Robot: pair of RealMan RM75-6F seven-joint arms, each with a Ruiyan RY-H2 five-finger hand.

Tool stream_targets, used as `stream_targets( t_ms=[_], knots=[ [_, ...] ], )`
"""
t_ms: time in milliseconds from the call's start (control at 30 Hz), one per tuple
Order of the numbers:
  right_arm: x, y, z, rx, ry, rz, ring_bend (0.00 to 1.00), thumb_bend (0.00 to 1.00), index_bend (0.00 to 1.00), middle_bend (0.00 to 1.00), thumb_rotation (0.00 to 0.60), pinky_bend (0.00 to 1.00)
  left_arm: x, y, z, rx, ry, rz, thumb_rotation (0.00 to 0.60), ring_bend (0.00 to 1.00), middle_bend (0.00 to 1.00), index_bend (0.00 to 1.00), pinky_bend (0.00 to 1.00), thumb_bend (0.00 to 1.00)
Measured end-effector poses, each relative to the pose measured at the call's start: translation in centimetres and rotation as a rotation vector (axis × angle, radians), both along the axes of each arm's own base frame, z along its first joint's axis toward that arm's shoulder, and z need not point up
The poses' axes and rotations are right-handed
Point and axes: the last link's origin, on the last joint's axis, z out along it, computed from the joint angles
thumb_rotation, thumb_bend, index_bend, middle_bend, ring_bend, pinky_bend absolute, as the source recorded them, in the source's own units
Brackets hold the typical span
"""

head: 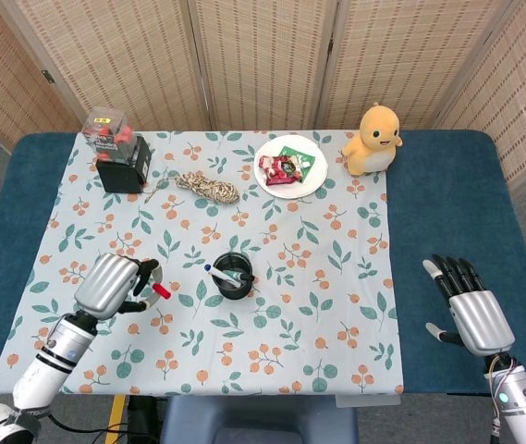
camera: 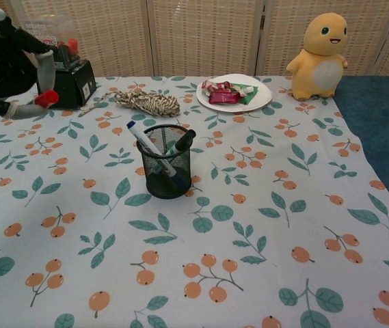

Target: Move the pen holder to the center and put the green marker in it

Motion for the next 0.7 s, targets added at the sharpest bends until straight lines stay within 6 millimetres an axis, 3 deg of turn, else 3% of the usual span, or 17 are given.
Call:
stream_targets(
  t_ms=[267, 700],
  knots=[
    [-0.1, -0.1, 0.2, -0.007, -0.005, 0.000, 0.00, 0.15, 0.00, 0.00, 0.600, 0.00, 0.9, 1.7, 0.4, -0.047, -0.258, 0.128, 0.600, 0.76, 0.84, 0.68, 0.76, 0.39],
    [-0.3, -0.4, 0.4, 0.003, -0.016, 0.000, 0.00, 0.15, 0.00, 0.00, 0.600, 0.00, 5.1, 4.4, -2.9, -0.186, -0.477, 0.227, 0.600, 0.76, 0.84, 0.69, 0.76, 0.39]
  ],
)
